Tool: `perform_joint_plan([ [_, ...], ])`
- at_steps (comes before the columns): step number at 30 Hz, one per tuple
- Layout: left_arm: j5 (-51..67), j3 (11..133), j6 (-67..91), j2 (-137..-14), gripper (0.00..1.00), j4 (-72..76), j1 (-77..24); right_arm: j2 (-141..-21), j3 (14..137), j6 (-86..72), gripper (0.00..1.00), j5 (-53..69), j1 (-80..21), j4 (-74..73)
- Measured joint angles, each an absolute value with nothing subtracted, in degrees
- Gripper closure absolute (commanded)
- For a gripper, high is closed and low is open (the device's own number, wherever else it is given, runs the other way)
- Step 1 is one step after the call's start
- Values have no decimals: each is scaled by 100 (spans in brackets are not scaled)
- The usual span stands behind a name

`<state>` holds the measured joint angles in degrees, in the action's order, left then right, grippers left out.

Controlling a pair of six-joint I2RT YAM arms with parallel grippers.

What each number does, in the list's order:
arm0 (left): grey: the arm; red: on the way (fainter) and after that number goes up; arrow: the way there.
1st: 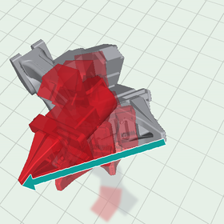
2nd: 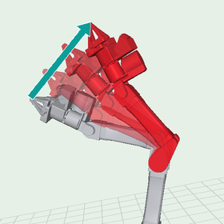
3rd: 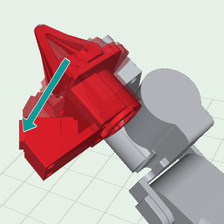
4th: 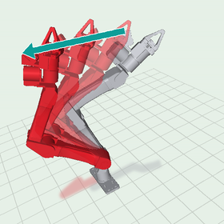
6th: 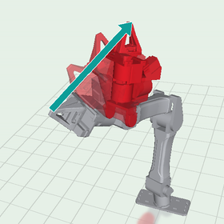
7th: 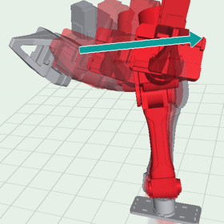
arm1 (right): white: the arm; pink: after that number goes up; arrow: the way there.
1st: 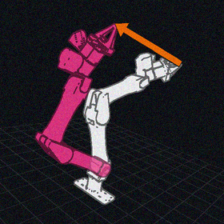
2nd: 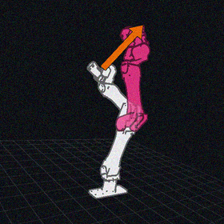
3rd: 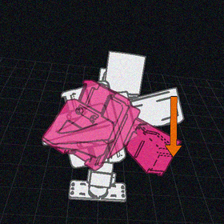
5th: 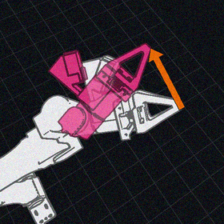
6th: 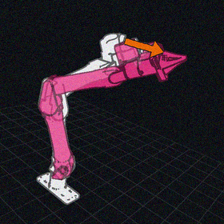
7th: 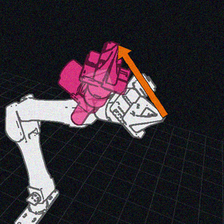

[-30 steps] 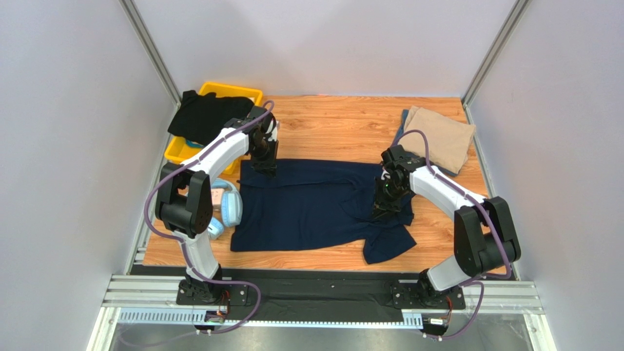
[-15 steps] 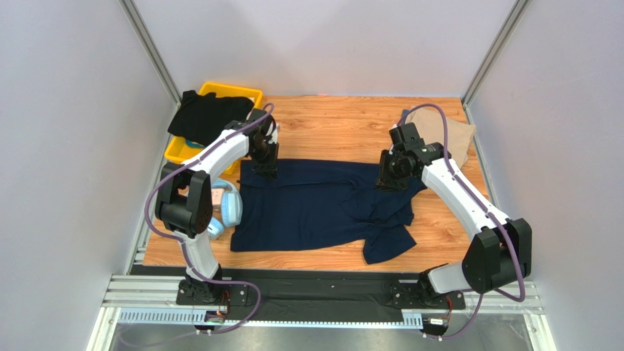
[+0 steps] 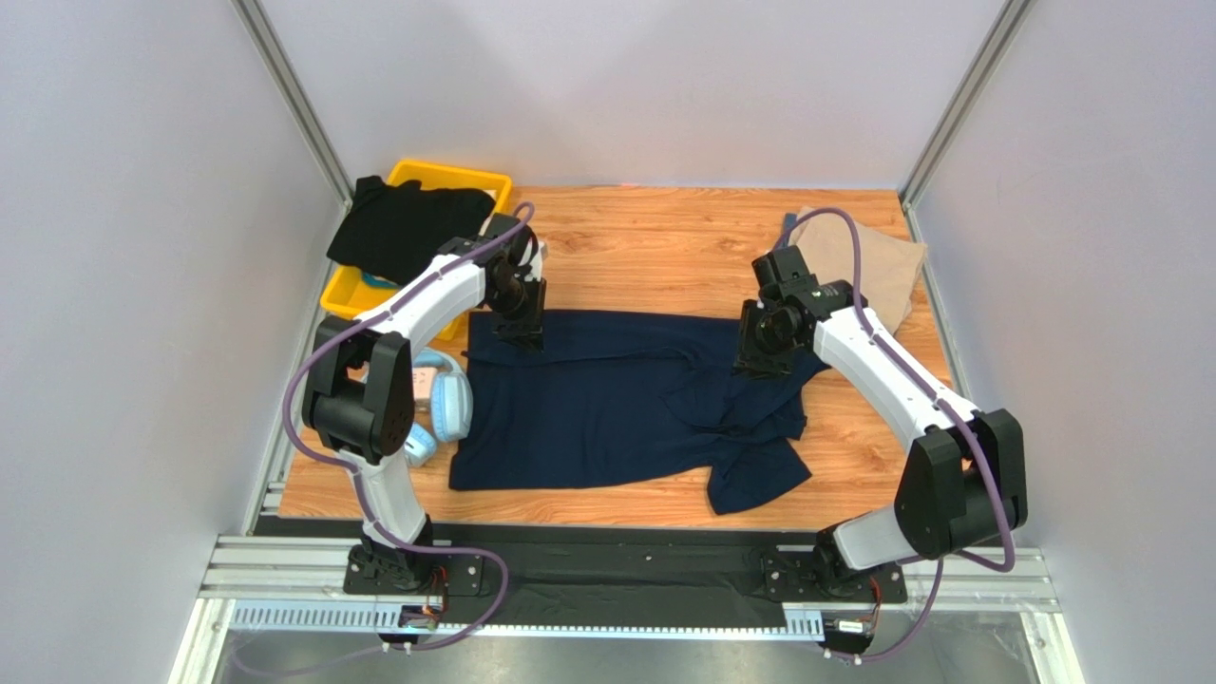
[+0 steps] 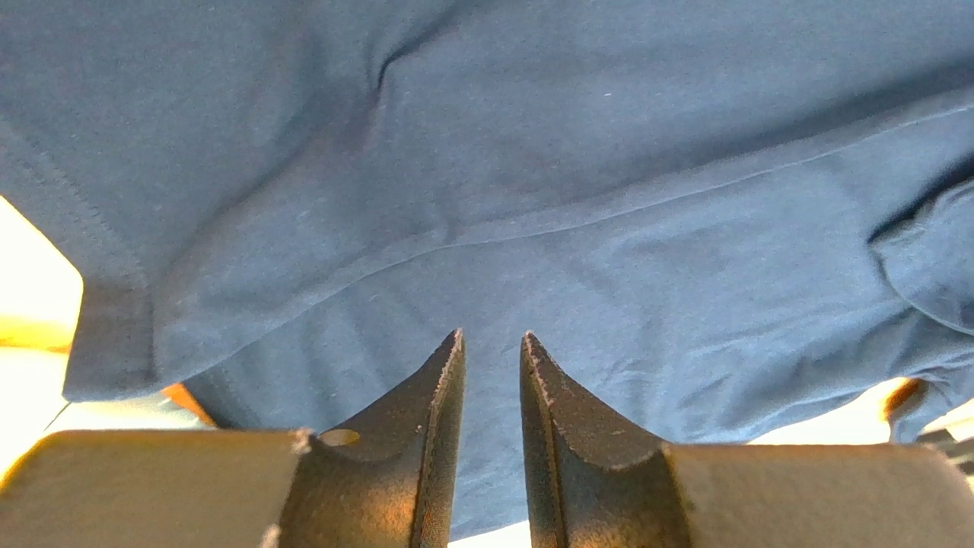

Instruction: Fold and stack the t-shirts

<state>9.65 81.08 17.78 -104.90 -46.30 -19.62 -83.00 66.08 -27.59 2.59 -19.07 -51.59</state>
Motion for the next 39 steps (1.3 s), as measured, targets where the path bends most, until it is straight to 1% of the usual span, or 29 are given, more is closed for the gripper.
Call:
perform_joint_plan([
  [17, 1299, 7682, 1900, -10315, 69, -4025, -1962, -8538, 6200, -2917, 68, 561, -1907, -4698],
  [21, 1603, 7454, 1894, -10132, 69, -3833, -1951, -8547, 6075, -2947, 68, 766, -1907, -4523],
  [25, 1706, 7076, 1927, -9660, 69, -3688, -1951, -8276, 5577, -2998, 67, 974, -1911, -4211],
  [30, 1643, 6434, 2202, -8458, 68, -3680, -1951, -7548, 4888, -2969, 65, 1120, -1911, -4097],
  [35, 1411, 6104, 2447, -7225, 67, -3693, -1951, -7347, 4729, -2873, 60, 1131, -1920, -4056],
  [39, 1229, 5808, 2617, -6779, 67, -3686, -1951, -7299, 4521, -2908, 57, 1236, -1922, -3892],
])
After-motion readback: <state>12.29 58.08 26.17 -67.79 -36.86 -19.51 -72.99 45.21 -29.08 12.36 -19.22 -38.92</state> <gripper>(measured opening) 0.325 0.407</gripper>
